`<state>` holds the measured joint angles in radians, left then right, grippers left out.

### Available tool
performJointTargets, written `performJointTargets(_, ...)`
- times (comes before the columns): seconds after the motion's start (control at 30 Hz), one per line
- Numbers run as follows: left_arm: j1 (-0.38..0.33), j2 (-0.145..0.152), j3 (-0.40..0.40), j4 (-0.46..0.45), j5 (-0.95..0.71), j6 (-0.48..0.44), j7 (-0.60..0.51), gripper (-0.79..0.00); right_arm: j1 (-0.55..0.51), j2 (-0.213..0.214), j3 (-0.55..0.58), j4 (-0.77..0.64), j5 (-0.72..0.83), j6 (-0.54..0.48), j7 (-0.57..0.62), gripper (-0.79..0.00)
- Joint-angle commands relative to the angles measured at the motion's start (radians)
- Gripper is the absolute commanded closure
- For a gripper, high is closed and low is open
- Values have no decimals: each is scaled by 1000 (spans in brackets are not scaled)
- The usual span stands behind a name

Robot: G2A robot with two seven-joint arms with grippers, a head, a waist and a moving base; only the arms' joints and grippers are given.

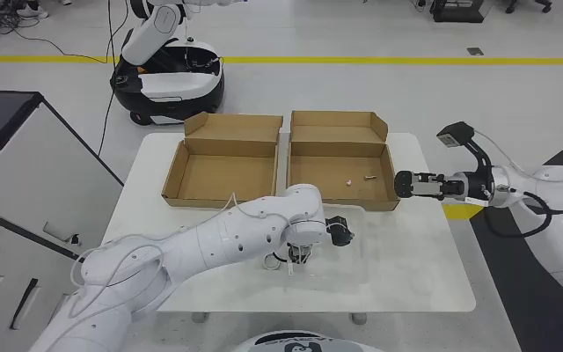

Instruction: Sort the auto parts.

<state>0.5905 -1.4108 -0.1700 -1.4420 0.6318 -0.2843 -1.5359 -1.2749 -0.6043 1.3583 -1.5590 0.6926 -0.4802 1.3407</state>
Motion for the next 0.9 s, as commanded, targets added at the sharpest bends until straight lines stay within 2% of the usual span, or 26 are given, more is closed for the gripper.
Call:
performJointTargets(0.0,0,-1,0,3,0,0,0,-280,0,0,0,0,0,0,0,-785)
performJointTargets(0.23,0,-3,0,6,1,0,0,-351,0,0,0,0,0,0,0,-785)
performJointTargets(0.53,-5,-5,0,5,-3,0,0,-369,0,0,0,0,0,0,0,-785)
performJointTargets(0.73,-7,-3,0,2,-3,0,0,-416,0,0,0,0,0,0,0,-785)
performJointTargets(0.87,-6,-2,0,-1,-4,0,0,-517,0,0,0,0,0,0,0,-785)
